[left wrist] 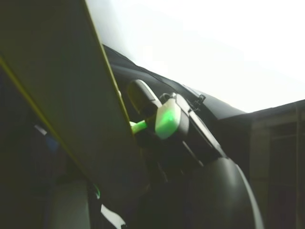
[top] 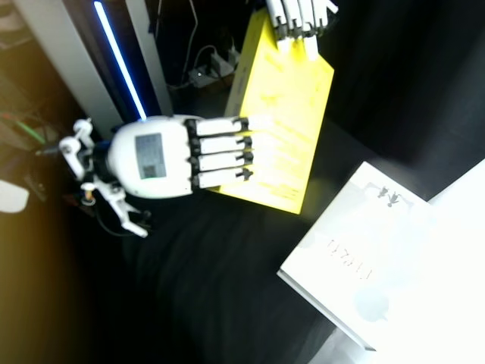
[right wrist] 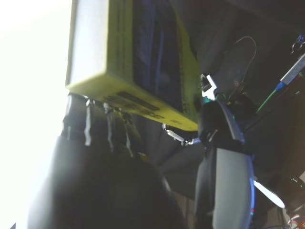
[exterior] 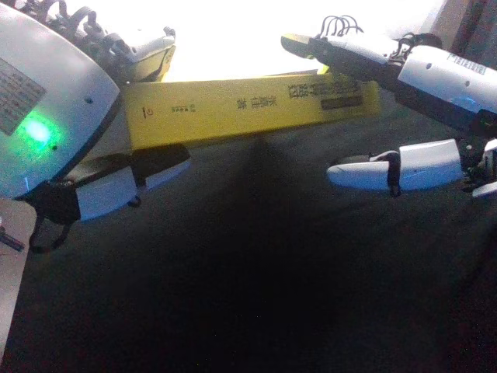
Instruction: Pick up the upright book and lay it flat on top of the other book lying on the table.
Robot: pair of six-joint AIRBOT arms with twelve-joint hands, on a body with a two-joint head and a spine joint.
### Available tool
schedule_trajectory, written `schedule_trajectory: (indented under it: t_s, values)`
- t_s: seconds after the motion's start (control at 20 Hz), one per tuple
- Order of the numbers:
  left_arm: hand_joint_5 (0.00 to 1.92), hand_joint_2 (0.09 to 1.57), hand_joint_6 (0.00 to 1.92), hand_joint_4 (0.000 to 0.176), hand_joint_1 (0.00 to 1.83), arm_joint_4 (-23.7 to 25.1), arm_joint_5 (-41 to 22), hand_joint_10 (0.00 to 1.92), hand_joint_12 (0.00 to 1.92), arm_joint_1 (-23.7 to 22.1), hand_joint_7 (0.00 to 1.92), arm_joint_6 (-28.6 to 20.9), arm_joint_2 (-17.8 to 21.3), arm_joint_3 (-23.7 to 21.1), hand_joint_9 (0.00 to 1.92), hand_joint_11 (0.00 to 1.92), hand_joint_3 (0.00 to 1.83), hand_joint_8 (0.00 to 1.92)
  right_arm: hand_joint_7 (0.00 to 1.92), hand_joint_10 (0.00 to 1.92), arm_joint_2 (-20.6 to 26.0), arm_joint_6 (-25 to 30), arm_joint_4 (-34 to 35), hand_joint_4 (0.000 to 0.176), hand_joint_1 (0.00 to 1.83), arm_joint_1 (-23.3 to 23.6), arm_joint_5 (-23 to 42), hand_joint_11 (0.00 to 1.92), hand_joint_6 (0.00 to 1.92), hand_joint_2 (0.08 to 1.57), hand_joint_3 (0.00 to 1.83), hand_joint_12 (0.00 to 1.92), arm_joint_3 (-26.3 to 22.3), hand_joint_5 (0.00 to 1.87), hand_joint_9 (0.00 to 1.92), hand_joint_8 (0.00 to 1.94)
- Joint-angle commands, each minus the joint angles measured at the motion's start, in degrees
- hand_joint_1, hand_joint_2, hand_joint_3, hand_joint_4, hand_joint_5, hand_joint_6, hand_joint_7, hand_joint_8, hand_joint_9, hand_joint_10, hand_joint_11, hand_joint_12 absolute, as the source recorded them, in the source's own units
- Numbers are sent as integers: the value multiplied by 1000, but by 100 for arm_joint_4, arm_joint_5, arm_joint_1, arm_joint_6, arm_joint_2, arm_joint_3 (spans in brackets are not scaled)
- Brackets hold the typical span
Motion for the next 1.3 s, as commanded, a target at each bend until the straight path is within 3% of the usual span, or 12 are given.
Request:
schedule_trajectory:
  t_s: [0.0,0.1,0.35,0.45,0.5,0.55,0.6,0.65,0.75,1.15,1.2,1.25]
  values:
    - [1112,1210,1921,3,1045,136,-931,1921,1921,-48,1215,-28,46,-5,1404,1444,0,1921,55,169,4,31,250,0,941,19,546,0,111,1026,87,1140,40,2,0,2]
    - [891,1215,1921,81,1011,188,-1029,1921,1921,-31,1159,-141,46,-16,1341,1413,0,1921,111,305,-72,30,265,0,995,19,467,0,202,1046,27,1150,124,30,0,10]
    - [1075,1245,1921,81,1105,302,-1188,1921,1921,-29,1152,-367,35,-28,1334,1407,7,1921,187,617,-131,30,310,0,1002,20,398,0,482,1071,6,1583,283,0,0,29]
    - [1059,1207,1921,73,996,330,-1198,1921,1921,-30,1160,-425,29,-22,1342,1415,0,1921,287,1795,-202,30,353,0,983,20,354,169,1592,1243,130,1911,388,463,222,1707]
    - [1059,1207,1921,73,996,335,-1217,1921,1921,-31,1160,-455,25,-18,1342,1415,0,1921,287,1795,-265,30,379,0,983,21,337,169,1592,1243,130,1911,448,463,222,1707]
    - [1058,1237,1921,67,1133,336,-1228,1921,1921,-31,1155,-484,22,-14,1337,1411,4,1921,1247,1916,-357,30,416,0,1358,23,334,1204,1908,1137,137,1921,526,1137,1262,1932]
    - [1055,1212,1921,63,1021,338,-1219,1921,1921,-33,1157,-493,17,-8,1338,1412,0,1921,1467,1920,-429,30,454,134,1449,58,334,1485,1918,1127,255,1921,595,1349,1517,1939]
    - [1075,1245,1921,61,1105,339,-1217,1921,1921,-33,1152,-510,14,-5,1334,1408,7,1921,1543,1921,-465,30,484,168,1501,91,334,1599,1920,966,602,1921,637,1394,1617,1941]
    - [1055,1214,1921,55,1019,340,-1206,1921,1921,-34,1156,-569,-3,12,1338,1411,0,1921,1565,1921,-476,30,529,176,1515,126,334,1697,1921,795,972,1921,659,1383,1698,1941]
    - [1054,1213,1921,39,1019,114,-1053,1921,1921,21,1156,-589,-29,54,1338,1411,0,1921,1529,1921,-469,29,636,176,1471,127,334,1664,1921,771,1050,1921,721,1373,1654,1941]
    - [821,1280,1721,87,944,64,-1049,584,1170,42,312,-588,-21,56,258,55,6,332,1519,1921,-468,29,641,176,1500,129,334,1648,1921,756,1024,1921,730,1346,1642,1941]
    - [985,1245,1881,101,931,37,-1058,410,1117,59,347,-588,-14,56,277,10,0,134,1519,1921,-468,29,642,176,1502,134,334,1654,1921,756,1018,1921,736,1338,1641,1941]
